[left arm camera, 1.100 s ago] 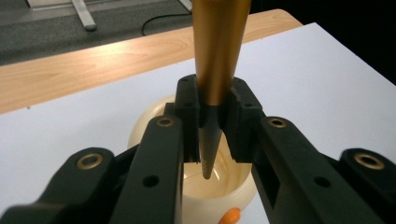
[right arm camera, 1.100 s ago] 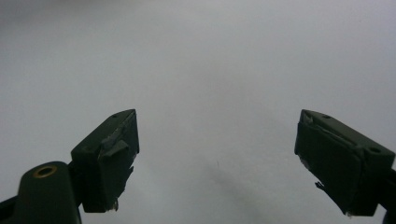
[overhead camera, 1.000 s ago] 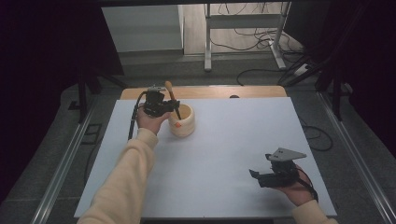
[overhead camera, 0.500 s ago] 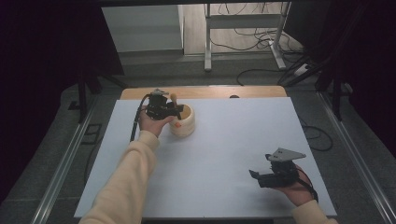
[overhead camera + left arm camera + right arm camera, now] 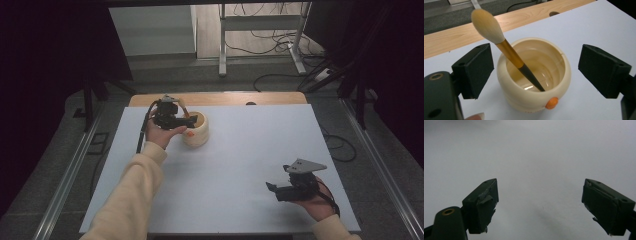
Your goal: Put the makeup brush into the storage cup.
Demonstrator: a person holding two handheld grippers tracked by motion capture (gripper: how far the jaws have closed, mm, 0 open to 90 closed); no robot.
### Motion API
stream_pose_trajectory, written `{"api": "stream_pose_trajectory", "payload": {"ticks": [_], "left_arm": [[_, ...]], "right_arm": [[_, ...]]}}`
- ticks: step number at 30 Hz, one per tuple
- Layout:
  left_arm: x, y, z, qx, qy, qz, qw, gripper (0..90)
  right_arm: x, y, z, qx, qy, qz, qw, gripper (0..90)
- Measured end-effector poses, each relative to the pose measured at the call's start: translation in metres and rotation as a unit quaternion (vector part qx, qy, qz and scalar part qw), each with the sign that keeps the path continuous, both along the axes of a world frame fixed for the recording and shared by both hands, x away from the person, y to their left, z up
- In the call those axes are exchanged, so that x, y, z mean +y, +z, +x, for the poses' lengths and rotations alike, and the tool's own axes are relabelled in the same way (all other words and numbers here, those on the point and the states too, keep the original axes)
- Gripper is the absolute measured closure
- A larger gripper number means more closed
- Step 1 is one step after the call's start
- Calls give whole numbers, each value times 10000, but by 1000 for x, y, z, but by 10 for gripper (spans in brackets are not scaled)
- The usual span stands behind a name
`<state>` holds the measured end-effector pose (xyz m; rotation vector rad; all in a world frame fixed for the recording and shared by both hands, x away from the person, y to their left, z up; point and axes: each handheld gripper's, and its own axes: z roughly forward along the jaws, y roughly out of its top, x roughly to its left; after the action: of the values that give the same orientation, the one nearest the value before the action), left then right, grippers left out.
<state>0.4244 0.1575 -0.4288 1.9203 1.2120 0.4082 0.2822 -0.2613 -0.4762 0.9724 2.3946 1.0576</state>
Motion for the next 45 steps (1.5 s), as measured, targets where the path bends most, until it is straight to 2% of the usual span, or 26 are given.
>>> {"api": "stream_pose_trajectory", "payload": {"ticks": [2, 4, 7, 10, 13, 17, 21, 27, 28, 35, 38, 45], "left_arm": [[1, 0, -3, 63, -54, -18, 10000, 134], [1, 0, -7, 59, -84, 24, 9999, 132], [3, -1, -12, 62, -125, -27, 9999, 136], [3, -1, -18, 9, -164, -47, 9999, 144], [3, 1, -27, -72, -269, 41, 9996, 153], [4, 4, -36, -115, -375, 48, 9992, 162], [5, 6, -46, -186, -459, 142, 9987, 168], [8, 4, -65, -245, -634, 480, 9965, 169], [10, 3, -69, -305, -630, 488, 9964, 169], [20, -4, -94, -239, -710, 349, 9966, 174], [23, -9, -106, -205, -722, 165, 9970, 176], [31, -19, -128, -199, -709, 184, 9971, 181]], "right_arm": [[0, 0, 0, -1, -3, 6, 10000, 145], [0, 0, 0, -2, -5, 12, 10000, 145], [0, 1, 0, 7, 9, 50, 10000, 145], [1, 1, 0, 7, 6, 48, 10000, 145], [0, 1, 0, 2, 7, 55, 10000, 145], [0, 1, 0, -8, 11, 48, 10000, 145], [0, 1, 0, -9, 0, 60, 10000, 145], [-1, 1, 1, -4, -6, 38, 10000, 145], [-1, 1, 1, -6, -8, 40, 10000, 145], [-2, 1, 1, -7, -34, 57, 10000, 145], [-2, 1, 1, -6, -44, 62, 10000, 145], [-1, 2, 0, -55, -21, 54, 10000, 145]]}}
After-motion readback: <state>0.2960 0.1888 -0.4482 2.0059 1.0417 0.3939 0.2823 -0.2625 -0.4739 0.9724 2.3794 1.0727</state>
